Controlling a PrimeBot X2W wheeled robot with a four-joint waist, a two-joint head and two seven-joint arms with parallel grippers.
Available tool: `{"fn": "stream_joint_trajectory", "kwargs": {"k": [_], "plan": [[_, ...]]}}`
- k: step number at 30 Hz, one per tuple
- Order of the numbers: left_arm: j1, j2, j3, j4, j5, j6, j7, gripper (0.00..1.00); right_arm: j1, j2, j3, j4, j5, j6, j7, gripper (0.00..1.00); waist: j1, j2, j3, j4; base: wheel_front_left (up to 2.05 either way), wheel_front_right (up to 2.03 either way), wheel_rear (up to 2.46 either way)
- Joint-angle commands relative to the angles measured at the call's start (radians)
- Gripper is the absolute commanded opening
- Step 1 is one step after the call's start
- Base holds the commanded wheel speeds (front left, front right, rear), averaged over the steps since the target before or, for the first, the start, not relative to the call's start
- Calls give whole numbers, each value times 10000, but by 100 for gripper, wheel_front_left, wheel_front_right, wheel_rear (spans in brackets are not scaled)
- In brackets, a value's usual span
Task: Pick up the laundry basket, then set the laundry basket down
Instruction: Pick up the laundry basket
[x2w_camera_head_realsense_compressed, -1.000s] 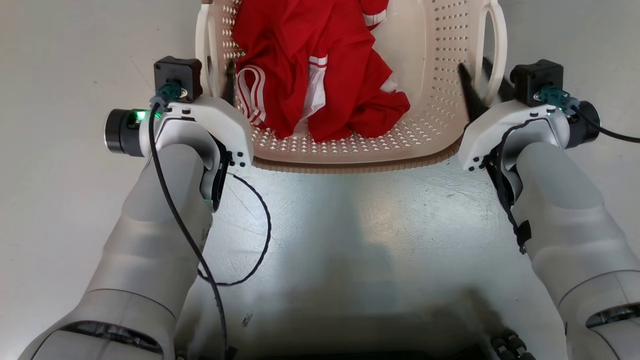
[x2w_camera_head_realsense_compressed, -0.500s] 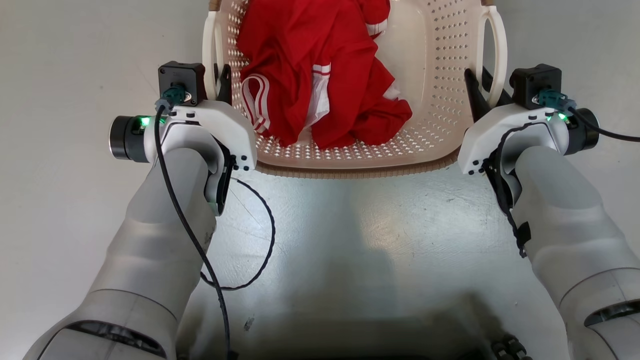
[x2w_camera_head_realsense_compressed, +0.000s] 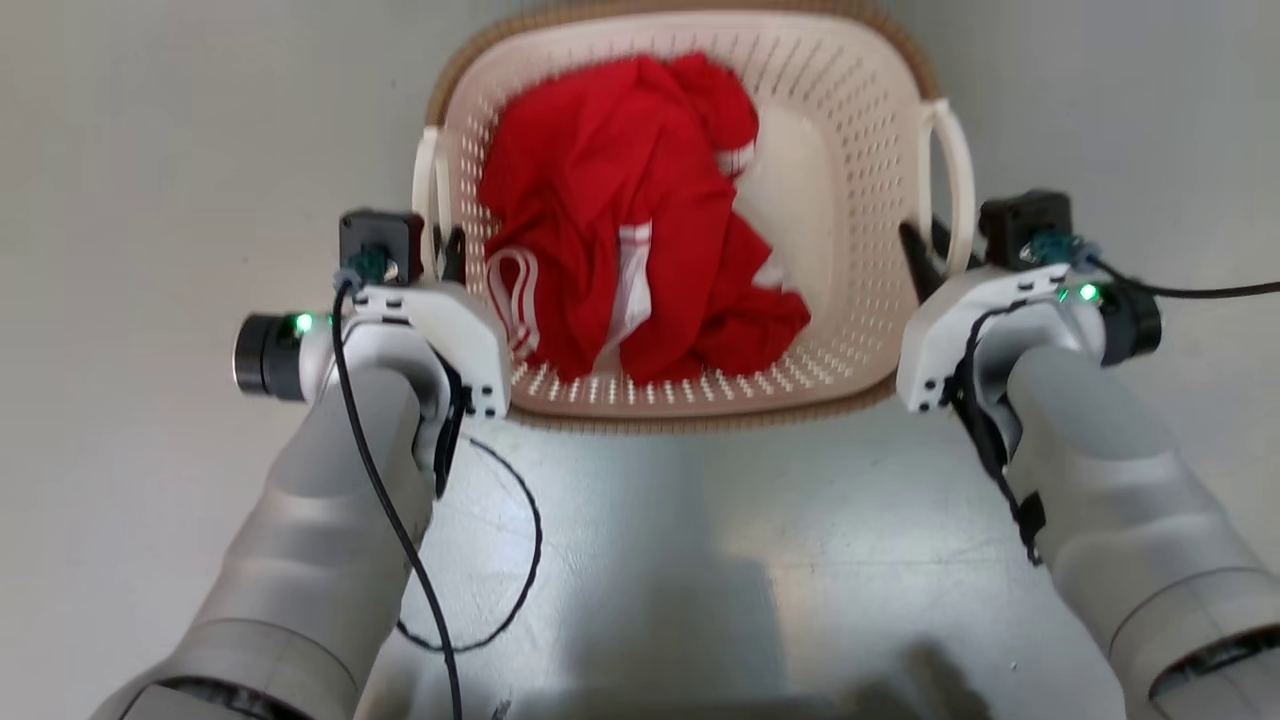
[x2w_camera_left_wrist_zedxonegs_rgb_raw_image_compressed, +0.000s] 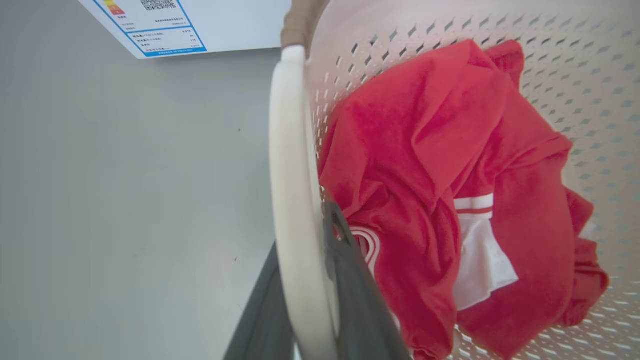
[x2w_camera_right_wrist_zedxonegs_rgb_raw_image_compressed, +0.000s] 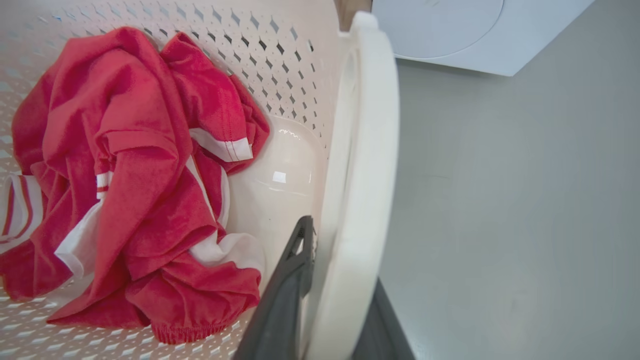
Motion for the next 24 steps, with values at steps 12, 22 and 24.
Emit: {"fn": "stream_joint_trajectory", "kwargs": {"k": [12, 22, 24], "plan": [[1405, 229, -557, 837, -590, -387, -23, 0, 1896, 216, 2151, -518, 1621, 73, 1047, 0, 0, 0, -2634, -535, 0, 0, 0], [3129, 229, -1160, 1075, -1107, -520, 613, 0, 3394, 216, 3314, -603, 2540, 73, 1738, 0, 0, 0, -5175, -927, 0, 0, 0], [3486, 229, -1300, 1063, -1267, -559, 782, 0, 3682, 216, 3523, -620, 2678, 73, 1916, 0, 0, 0, -5677, -953, 0, 0, 0]]}}
